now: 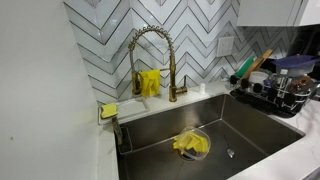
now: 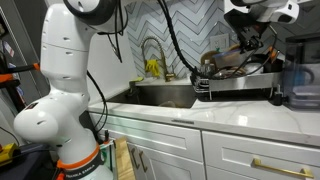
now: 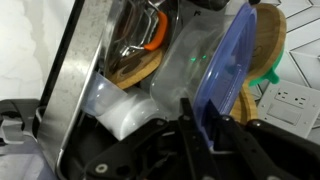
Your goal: Put the lid on the lunch box, then put the lunch box on the rack
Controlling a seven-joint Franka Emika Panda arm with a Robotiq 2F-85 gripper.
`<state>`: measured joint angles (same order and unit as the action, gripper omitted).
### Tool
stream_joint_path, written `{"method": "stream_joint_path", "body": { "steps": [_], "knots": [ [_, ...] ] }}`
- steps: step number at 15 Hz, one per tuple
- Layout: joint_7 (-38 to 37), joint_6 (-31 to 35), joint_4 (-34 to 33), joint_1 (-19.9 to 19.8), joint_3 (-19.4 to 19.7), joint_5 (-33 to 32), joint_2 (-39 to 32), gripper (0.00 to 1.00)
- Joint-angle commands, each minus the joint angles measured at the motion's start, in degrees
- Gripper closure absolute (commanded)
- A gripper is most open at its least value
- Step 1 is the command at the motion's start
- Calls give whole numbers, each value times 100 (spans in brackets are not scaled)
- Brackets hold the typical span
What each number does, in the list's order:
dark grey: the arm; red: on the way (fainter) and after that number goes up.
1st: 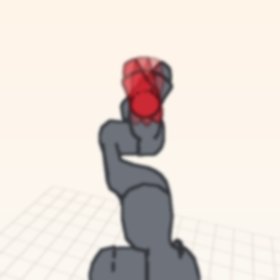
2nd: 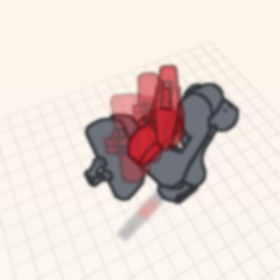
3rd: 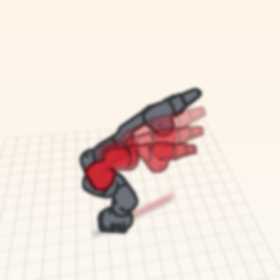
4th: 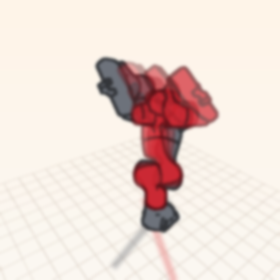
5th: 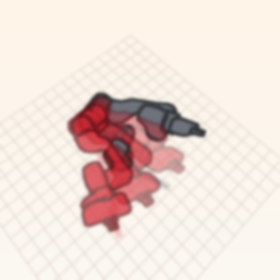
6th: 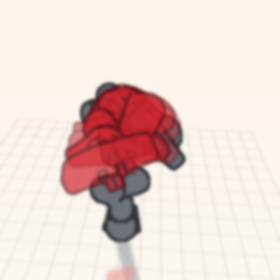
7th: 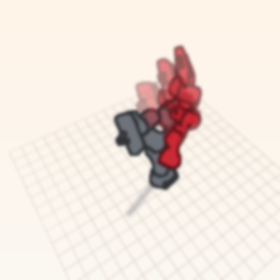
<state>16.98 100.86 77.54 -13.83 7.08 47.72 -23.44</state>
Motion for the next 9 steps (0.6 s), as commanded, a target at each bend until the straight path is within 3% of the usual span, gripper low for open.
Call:
{"method": "stream_joint_path", "body": {
  "steps": [1,9],
  "knots": [
    [86,415,310,151,-116,-369,219,96],
    [255,1155,510,396,-426,-909,259,96]
  ]
}}
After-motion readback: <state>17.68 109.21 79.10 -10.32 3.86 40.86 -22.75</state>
